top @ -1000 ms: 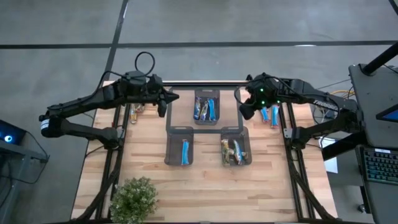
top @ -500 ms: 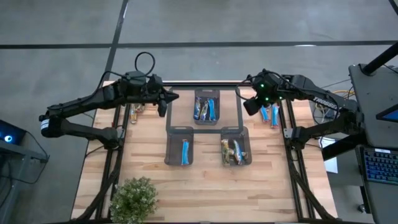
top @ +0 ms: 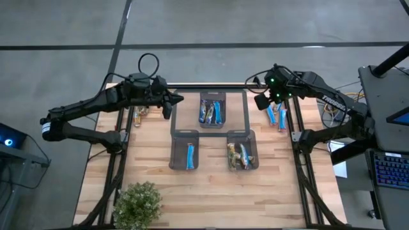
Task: Pick and place Granola Bars by type
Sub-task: Put the red granola bar into the bottom left black bin
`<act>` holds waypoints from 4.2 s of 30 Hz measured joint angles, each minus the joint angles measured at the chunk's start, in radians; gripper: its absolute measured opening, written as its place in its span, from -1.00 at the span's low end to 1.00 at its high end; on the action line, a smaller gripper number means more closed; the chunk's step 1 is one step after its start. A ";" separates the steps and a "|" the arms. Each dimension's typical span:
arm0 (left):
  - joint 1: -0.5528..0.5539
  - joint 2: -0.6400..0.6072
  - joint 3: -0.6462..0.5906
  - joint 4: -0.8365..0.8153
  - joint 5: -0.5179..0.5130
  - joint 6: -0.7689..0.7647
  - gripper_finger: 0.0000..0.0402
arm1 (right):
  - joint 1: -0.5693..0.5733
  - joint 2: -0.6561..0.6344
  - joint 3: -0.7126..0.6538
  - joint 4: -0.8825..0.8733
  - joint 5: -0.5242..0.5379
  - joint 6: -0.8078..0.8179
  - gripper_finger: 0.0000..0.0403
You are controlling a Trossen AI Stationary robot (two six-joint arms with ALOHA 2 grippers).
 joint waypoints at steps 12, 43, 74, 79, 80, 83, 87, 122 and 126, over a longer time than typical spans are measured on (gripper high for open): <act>-0.001 0.000 0.000 0.000 0.000 -0.019 -1.00 | -0.001 0.000 0.000 0.001 0.001 -0.065 0.52; 0.000 0.000 -0.008 0.000 -0.003 -0.032 -1.00 | -0.053 -0.007 -0.344 0.129 0.054 0.121 0.44; -0.001 0.000 -0.008 -0.005 -0.012 -0.070 -1.00 | -0.145 -0.006 -0.671 0.393 0.089 0.255 0.40; -0.001 0.000 -0.008 -0.005 -0.014 -0.070 -1.00 | -0.145 -0.006 -0.677 0.399 0.089 0.252 0.38; -0.001 0.000 -0.008 -0.005 -0.014 -0.071 -1.00 | -0.145 -0.006 -0.677 0.400 0.089 0.252 0.37; 0.000 0.000 -0.008 -0.005 -0.014 -0.071 -1.00 | -0.145 -0.006 -0.677 0.405 0.089 0.247 0.36; 0.000 0.000 -0.008 -0.005 -0.014 -0.071 -1.00 | -0.145 -0.006 -0.677 0.410 0.089 0.234 0.36; 0.000 0.000 -0.008 -0.004 -0.014 -0.109 -1.00 | -0.183 0.221 -0.674 0.538 0.097 0.146 0.12; 0.000 0.000 -0.008 -0.004 -0.014 -0.109 -1.00 | -0.183 0.222 -0.674 0.541 0.090 0.146 0.01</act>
